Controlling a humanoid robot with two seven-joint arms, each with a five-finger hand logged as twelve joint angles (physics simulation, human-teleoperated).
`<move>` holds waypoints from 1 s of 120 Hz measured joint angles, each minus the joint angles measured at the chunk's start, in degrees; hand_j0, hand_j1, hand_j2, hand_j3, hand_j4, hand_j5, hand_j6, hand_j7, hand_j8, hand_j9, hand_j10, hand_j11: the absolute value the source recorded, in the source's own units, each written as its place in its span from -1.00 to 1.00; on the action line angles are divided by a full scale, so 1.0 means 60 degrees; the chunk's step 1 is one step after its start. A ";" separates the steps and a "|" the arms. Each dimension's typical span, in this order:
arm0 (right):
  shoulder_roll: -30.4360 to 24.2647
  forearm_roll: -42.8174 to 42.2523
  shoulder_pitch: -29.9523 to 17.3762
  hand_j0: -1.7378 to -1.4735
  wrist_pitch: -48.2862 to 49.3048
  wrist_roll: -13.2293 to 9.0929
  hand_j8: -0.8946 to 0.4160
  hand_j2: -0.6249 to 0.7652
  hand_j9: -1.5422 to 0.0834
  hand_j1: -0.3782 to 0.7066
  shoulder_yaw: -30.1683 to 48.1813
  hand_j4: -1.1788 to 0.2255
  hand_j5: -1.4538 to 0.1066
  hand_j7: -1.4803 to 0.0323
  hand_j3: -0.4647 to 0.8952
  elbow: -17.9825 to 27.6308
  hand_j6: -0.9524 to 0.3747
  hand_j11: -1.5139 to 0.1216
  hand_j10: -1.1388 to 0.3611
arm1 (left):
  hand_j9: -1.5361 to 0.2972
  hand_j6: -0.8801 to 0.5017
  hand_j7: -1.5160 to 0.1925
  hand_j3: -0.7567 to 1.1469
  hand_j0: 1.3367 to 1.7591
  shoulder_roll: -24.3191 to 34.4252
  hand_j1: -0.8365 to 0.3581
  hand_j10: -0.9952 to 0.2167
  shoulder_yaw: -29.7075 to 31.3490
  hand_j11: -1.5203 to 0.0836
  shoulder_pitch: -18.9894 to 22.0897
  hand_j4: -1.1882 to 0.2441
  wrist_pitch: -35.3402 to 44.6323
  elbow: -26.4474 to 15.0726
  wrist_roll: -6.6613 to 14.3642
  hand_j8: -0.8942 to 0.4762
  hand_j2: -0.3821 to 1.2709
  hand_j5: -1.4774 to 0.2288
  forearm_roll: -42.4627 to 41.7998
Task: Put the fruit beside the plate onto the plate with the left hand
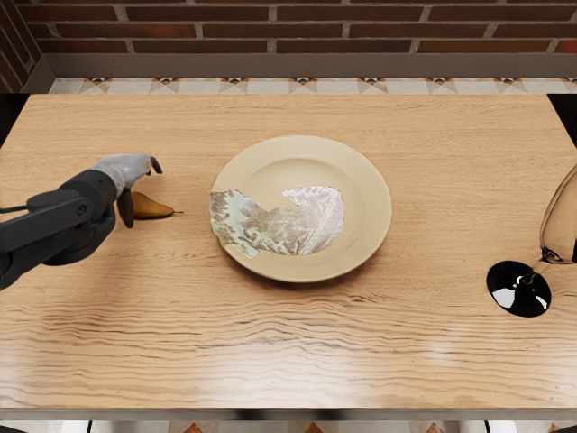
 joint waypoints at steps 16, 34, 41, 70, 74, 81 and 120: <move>0.0000 0.0000 -0.0021 -0.40 0.0000 0.0000 0.37 -0.10 0.90 -0.95 0.0000 0.68 0.86 0.96 -0.32 0.0000 0.43 0.85 0.52 | 0.21 -0.21 0.28 -0.20 0.52 -0.0039 0.34 0.10 0.0103 0.37 -0.0001 0.20 0.0055 0.0004 0.0000 -0.18 -0.45 0.23 -0.0006; 0.0000 0.0001 -0.0047 -0.40 0.0000 0.0000 0.37 -0.10 0.90 -0.95 0.0000 0.68 0.86 0.96 -0.32 0.0000 0.44 0.85 0.52 | 0.17 -0.25 0.23 -0.20 0.52 0.0506 0.27 0.04 0.0128 0.31 -0.0003 0.15 0.0082 -0.0247 0.0000 -0.23 -0.44 0.18 -0.0017; 0.0000 0.0002 -0.0053 -0.40 0.0000 0.0000 0.37 -0.10 0.90 -0.95 0.0000 0.68 0.86 0.96 -0.32 0.0000 0.44 0.85 0.52 | 0.13 -0.29 0.19 -0.20 0.52 0.0500 0.22 0.00 0.0136 0.27 0.0027 0.12 0.0086 -0.0368 0.0000 -0.26 -0.44 0.15 -0.0019; 0.0000 0.0000 -0.0060 -0.40 0.0000 0.0000 0.37 -0.10 0.90 -0.95 0.0000 0.68 0.86 0.96 -0.32 0.0000 0.43 0.85 0.52 | -0.07 -0.50 -0.03 -0.20 0.52 0.0544 -0.06 -0.24 0.0247 0.04 0.0029 -0.08 0.0085 -0.0917 0.0003 -0.47 -0.38 -0.07 -0.0017; 0.0000 0.0000 -0.0060 -0.40 0.0000 0.0000 0.37 -0.10 0.90 -0.95 0.0000 0.68 0.86 0.96 -0.32 0.0000 0.43 0.85 0.52 | -0.09 -0.52 -0.05 -0.20 0.52 0.0544 -0.09 -0.26 0.0262 0.02 0.0029 -0.10 0.0089 -0.0951 0.0003 -0.48 -0.37 -0.09 -0.0016; 0.0000 0.0000 -0.0061 -0.40 0.0000 0.0000 0.36 -0.10 0.90 -0.95 0.0000 0.68 0.86 0.96 -0.32 0.0000 0.43 0.85 0.52 | -0.12 -0.54 -0.08 -0.20 0.52 0.0591 -0.12 -0.29 0.0281 -0.02 0.0041 -0.13 0.0104 -0.0992 0.0000 -0.46 -0.35 -0.12 -0.0016; 0.0000 0.0000 -0.0061 -0.40 0.0000 0.0000 0.36 -0.10 0.90 -0.95 -0.0001 0.68 0.86 0.96 -0.32 0.0000 0.43 0.85 0.52 | -0.23 -0.52 -0.18 -0.32 0.47 0.0686 -0.16 -0.39 0.0329 -0.14 0.0219 -0.19 0.0234 -0.1029 0.0001 -0.44 -0.20 -0.19 0.0027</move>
